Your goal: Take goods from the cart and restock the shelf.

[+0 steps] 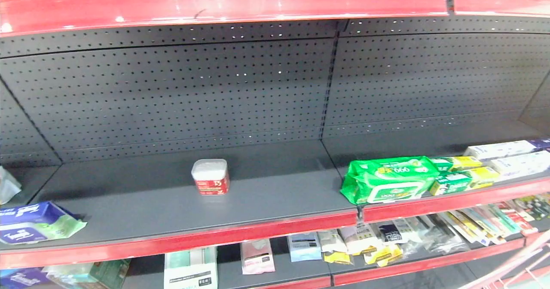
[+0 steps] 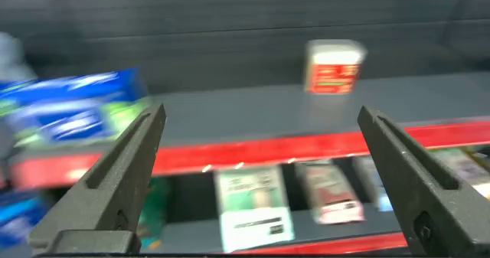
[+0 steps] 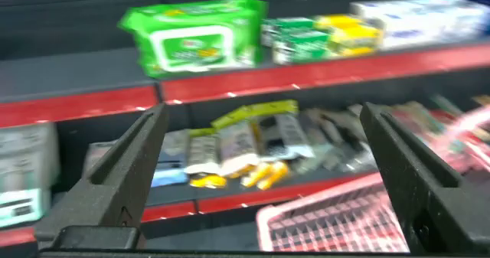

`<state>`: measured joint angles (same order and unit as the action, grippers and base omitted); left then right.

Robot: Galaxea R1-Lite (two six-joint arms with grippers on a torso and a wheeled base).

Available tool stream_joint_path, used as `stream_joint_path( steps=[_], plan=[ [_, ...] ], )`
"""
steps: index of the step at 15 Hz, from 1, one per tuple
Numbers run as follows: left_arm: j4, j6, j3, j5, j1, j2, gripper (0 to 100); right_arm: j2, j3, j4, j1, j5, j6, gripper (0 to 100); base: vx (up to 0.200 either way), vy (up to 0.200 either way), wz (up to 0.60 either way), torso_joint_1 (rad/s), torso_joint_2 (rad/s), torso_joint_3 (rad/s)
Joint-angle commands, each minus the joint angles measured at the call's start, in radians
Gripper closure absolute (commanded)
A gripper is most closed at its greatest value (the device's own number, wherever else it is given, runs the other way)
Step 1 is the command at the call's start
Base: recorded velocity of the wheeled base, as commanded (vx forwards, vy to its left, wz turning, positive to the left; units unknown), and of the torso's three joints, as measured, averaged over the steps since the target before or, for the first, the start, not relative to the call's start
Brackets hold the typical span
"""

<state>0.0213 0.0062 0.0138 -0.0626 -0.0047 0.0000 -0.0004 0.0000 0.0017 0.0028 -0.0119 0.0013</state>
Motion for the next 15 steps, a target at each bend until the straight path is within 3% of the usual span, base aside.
stream_joint_path(
  steps=[1, 15],
  plan=[
    [0.0, 0.0, 0.0, 0.0, 0.0, 0.0, 0, 0.0, 0.0, 0.0, 0.0, 0.001, 0.0, 0, 0.0, 0.0, -0.6, 0.002, 0.0, 0.002],
    [0.0, 0.0, 0.0, 0.0, 0.0, 0.0, 0, 0.0, 0.0, 0.0, 0.0, 0.001, 0.0, 0, 0.0, 0.0, -0.6, 0.001, 0.0, 0.003]
  ],
)
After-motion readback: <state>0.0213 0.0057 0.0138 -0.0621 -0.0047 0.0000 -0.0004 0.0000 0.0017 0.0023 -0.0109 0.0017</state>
